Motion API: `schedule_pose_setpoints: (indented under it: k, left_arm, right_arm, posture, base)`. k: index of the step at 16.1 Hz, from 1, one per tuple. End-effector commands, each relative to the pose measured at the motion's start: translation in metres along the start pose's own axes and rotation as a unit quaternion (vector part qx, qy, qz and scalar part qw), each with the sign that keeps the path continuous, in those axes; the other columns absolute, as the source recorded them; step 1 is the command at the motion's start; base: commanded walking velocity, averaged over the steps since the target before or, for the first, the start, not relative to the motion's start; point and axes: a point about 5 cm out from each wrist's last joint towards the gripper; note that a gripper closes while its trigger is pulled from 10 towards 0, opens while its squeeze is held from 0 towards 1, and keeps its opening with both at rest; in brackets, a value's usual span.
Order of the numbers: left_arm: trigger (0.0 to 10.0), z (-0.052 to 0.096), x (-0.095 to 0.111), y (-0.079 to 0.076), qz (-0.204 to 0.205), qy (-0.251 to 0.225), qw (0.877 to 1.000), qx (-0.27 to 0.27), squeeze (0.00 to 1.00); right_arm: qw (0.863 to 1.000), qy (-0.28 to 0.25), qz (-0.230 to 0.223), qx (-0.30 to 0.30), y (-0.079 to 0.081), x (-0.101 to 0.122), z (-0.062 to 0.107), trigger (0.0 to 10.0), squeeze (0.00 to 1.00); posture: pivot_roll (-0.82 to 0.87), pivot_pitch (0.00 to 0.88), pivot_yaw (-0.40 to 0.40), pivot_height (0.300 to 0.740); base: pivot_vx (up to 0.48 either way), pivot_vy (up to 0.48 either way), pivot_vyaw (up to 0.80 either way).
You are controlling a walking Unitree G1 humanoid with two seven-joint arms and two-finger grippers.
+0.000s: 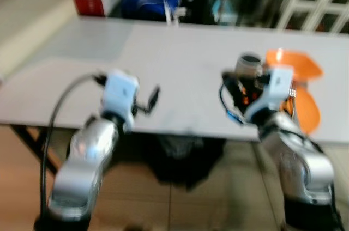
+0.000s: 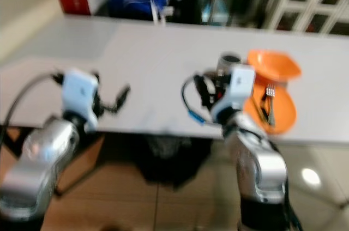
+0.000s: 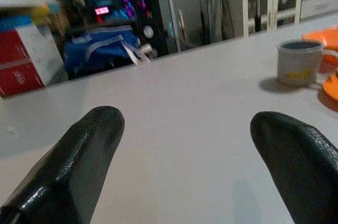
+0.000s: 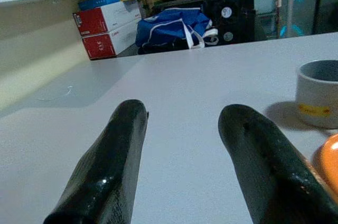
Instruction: Setting the table
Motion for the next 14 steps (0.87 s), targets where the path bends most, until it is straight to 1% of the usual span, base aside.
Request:
schedule_pose_setpoints:
  k: [1, 4, 5, 6, 7, 8, 9, 10, 14]
  left_arm:
    - [10.0, 0.002, -0.006, 0.009, 0.003, 0.018, 0.999, 0.026, 1.00]
    - [10.0, 0.003, -0.005, 0.015, 0.011, 0.021, 0.999, 0.044, 1.00]
    - [10.0, 0.004, -0.006, 0.016, 0.019, 0.020, 0.998, 0.056, 1.00]
    - [10.0, 0.005, -0.010, 0.019, 0.017, 0.026, 0.997, 0.070, 1.00]
    - [10.0, 0.006, -0.012, 0.020, 0.015, 0.032, 0.997, 0.072, 0.68]
    - [10.0, 0.007, -0.012, 0.020, 0.015, 0.034, 0.997, 0.072, 0.38]
    - [10.0, 0.007, -0.012, 0.021, 0.010, 0.035, 0.996, 0.076, 0.00]
    - [10.0, 0.007, -0.012, 0.022, 0.008, 0.035, 0.996, 0.078, 0.00]
    - [10.0, 0.005, -0.011, 0.022, -0.013, 0.027, 0.996, 0.084, 0.00]
  right_arm:
    - [1.000, -0.003, 0.001, 0.010, 0.007, 0.001, -0.005, 10.0, 1.00]
    - [1.000, 0.003, -0.002, 0.011, 0.009, -0.003, -0.009, 10.0, 1.00]
    - [1.000, 0.004, 0.010, 0.009, 0.008, -0.004, -0.010, 10.0, 1.00]
    - [1.000, 0.002, 0.020, 0.011, 0.009, -0.004, -0.011, 10.0, 1.00]
    - [0.999, -0.001, 0.042, -0.002, 0.006, -0.003, -0.012, 10.0, 1.00]
    - [0.997, 0.001, 0.079, -0.026, 0.001, -0.004, -0.013, 10.0, 1.00]
    - [0.997, 0.006, 0.065, -0.036, -0.001, -0.006, -0.014, 10.0, 0.00]
    - [0.997, 0.007, 0.064, -0.036, -0.002, -0.006, -0.015, 10.0, 0.00]
    - [0.997, 0.009, 0.067, -0.034, -0.001, -0.007, -0.018, 10.0, 0.00]
  posture:
    - [0.00, 0.000, -0.035, 0.740]
    - [0.01, 0.000, -0.038, 0.740]
    - [0.01, 0.000, -0.039, 0.740]
    - [0.01, 0.000, -0.039, 0.740]
    - [0.01, 0.000, -0.039, 0.740]
    - [0.01, 0.000, -0.042, 0.740]
    - [0.01, 0.000, -0.042, 0.740]
    - [0.01, 0.000, -0.042, 0.740]
    - [0.01, 0.000, -0.047, 0.740]
  base:
    - [0.000, 0.480, 0.00]
    - [0.000, 0.480, 0.00]
    - [0.000, 0.480, 0.00]
    - [0.000, 0.480, 0.00]
    - [0.000, 0.480, 0.00]
    - [0.000, 0.480, 0.00]
    - [0.000, 0.480, 0.00]
    - [0.000, 0.480, 0.00]
    - [0.000, 0.480, -0.77]
Point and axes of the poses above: a point about 5 cm out from each wrist's last joint towards the gripper, its own z axis pointing back from the gripper into the wrist, its own x axis along the axis of the wrist's last joint, y = z × x, and after that the axes turned 6 degrees about -z, right-handed
